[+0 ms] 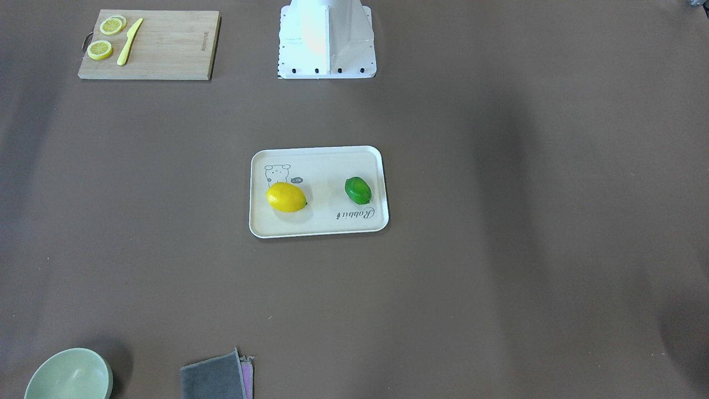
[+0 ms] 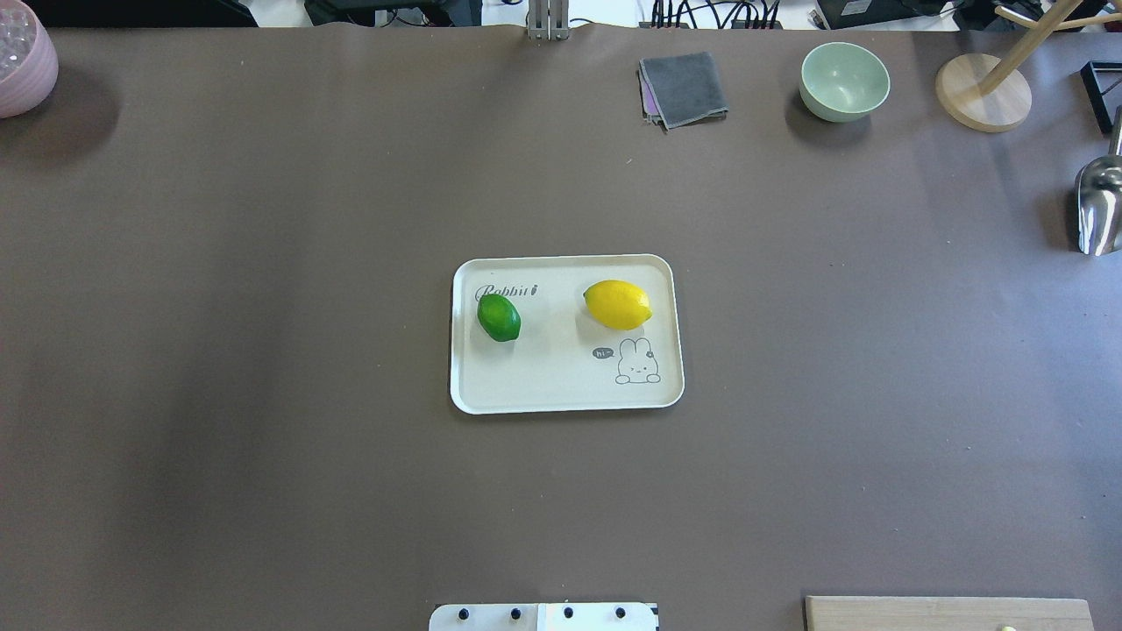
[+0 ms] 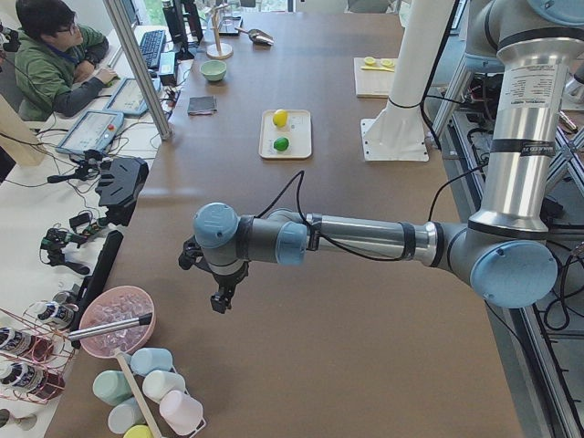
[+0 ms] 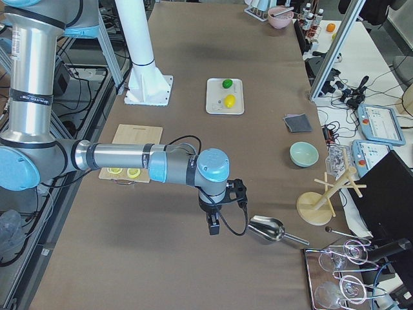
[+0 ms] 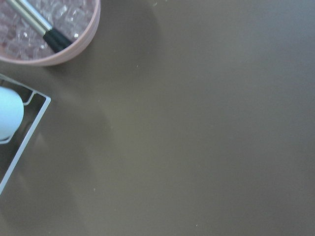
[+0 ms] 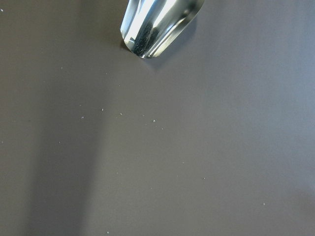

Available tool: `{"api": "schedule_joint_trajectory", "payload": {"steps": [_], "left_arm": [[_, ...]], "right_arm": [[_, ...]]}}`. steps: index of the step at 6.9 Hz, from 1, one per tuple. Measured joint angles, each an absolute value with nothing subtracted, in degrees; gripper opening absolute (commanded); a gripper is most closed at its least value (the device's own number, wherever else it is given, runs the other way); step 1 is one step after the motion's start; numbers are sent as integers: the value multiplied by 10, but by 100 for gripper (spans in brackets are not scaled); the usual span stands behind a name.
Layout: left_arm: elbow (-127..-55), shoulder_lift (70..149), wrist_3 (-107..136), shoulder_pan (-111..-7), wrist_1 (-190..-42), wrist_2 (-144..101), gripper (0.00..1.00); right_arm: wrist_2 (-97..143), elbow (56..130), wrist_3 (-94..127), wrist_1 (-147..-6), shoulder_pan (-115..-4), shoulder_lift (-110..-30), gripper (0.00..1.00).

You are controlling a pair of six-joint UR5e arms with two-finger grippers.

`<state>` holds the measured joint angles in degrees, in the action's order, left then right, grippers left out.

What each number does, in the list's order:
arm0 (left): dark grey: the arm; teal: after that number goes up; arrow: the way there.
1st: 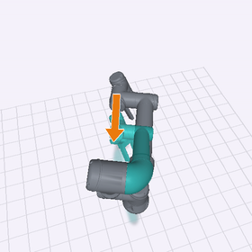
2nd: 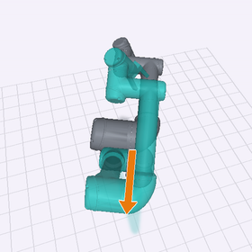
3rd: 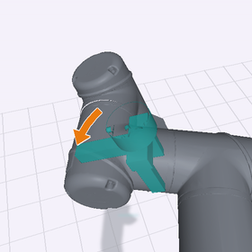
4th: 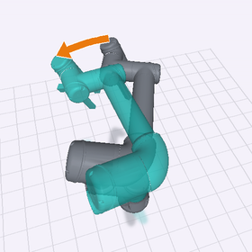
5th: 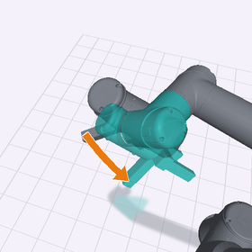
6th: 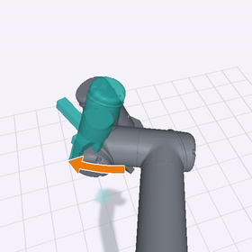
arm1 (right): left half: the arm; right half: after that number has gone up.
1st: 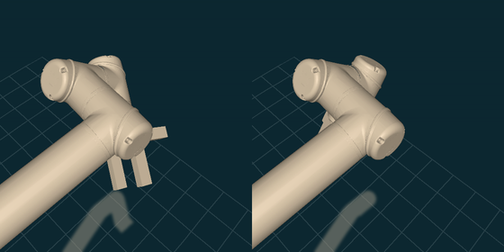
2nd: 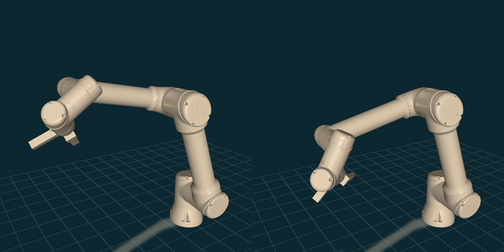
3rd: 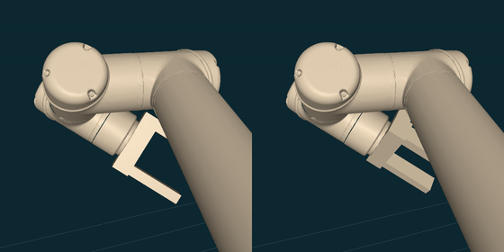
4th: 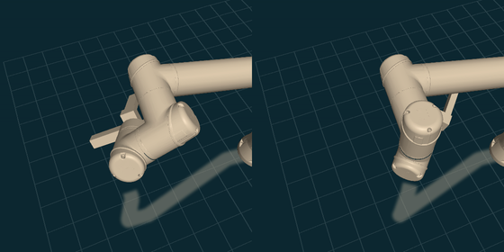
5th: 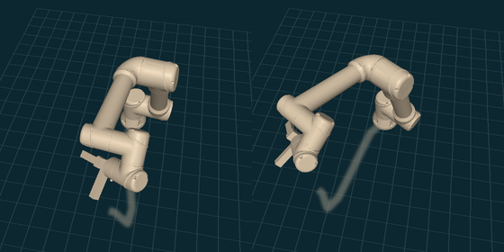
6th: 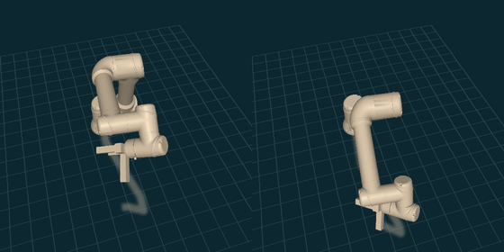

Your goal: Place all lemons on tray

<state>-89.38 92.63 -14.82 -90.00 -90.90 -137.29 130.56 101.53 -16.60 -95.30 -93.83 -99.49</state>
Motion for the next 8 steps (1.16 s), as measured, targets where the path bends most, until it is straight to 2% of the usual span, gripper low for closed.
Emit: {"api": "schedule_joint_trajectory", "payload": {"steps": [3, 5, 8], "left_arm": [[-903, 909, -140, -945, -887, -1372, 99], [-959, 901, -144, -958, -812, -1370, 99], [-1034, 830, -145, -964, -793, -1359, 99]], "right_arm": [[1331, 1012, -168, -953, -939, -997, 100], [1334, 1011, -169, -954, -939, -1001, 100], [1352, 1013, -171, -953, -939, -1015, 100]]}}
